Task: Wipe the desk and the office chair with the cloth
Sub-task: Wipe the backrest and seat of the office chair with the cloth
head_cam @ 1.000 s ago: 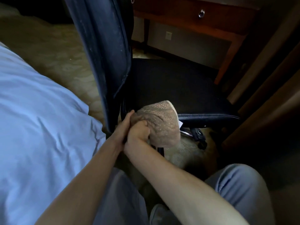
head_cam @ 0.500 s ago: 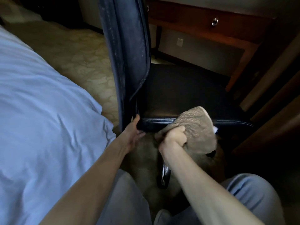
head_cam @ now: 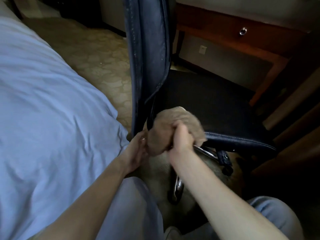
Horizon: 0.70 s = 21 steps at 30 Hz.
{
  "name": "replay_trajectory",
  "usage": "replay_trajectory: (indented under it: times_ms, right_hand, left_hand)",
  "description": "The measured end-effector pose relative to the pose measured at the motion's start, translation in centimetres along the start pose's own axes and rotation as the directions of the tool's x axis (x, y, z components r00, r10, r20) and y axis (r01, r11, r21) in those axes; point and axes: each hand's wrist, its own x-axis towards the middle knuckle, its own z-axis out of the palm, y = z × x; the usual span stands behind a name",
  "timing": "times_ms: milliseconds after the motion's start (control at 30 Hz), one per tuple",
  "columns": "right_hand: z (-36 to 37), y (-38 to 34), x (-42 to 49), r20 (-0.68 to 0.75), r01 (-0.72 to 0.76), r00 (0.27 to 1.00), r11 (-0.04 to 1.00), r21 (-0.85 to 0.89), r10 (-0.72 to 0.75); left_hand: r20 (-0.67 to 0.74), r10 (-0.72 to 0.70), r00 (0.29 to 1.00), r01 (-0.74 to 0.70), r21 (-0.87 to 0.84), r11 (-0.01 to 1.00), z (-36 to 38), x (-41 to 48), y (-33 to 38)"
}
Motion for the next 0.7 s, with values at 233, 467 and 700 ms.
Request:
replay_trajectory:
  times_ms: [233, 467, 700]
  right_hand:
    - [-2.7, -7.4, 2.7, 0.417, 0.639, 0.65, 0.159, -0.753, -0.635]
    - [2.9, -1.6, 3.8, 0.762, 0.457, 0.625, -0.71, -0.536, -0.173]
    - [-0.2, -1.6, 4.9, 0.969, 0.423, 0.14, -0.897, 0.128, 0.204]
  left_hand:
    - [-0.331, 0.22, 0.918, -0.131, 0.272, 0.953, -5.5, -1.1, 3.4]
    - [-0.295, 0.521, 0.801, -0.398, 0.388, 0.831, -3.5, -0.1, 5.3]
    - [-0.315, 0.462, 0.829, -0.431, 0.167, 0.887, -3.3, -0.2, 5.3]
